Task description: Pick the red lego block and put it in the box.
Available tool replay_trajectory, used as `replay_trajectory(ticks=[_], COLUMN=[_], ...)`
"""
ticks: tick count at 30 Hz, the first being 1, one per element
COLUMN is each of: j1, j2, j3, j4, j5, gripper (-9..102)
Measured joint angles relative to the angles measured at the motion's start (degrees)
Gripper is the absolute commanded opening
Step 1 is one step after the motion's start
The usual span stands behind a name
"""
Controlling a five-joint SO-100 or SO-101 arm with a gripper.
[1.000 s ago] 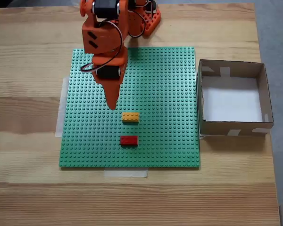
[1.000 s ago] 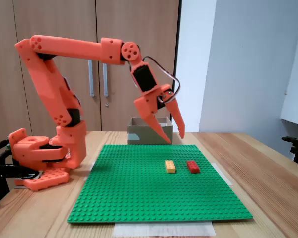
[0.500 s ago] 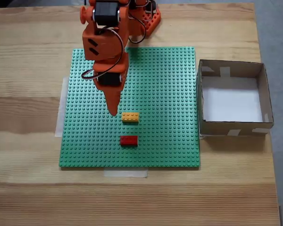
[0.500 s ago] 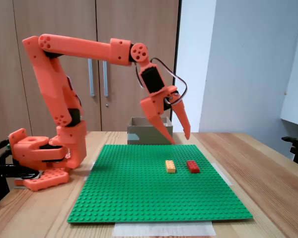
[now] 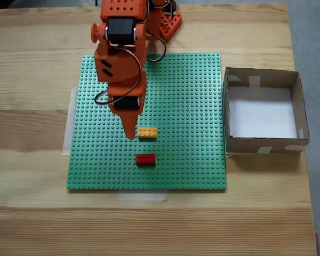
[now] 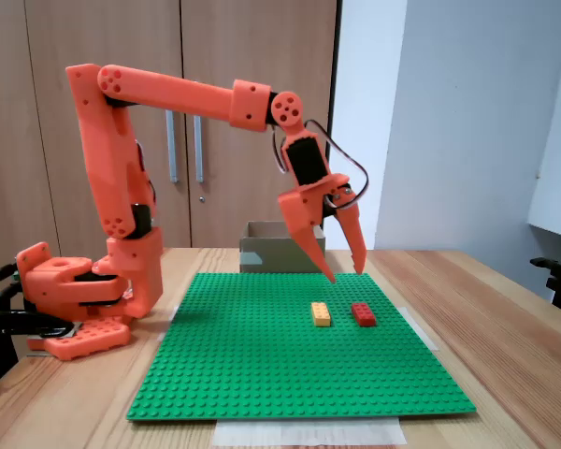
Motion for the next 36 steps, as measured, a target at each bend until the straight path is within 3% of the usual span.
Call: replay_trajectory(ticks=[36], j1=[-1.6], j2=[-18.5], j3=[-11.4], j4=[-0.1], j5=[-1.0], gripper=[18])
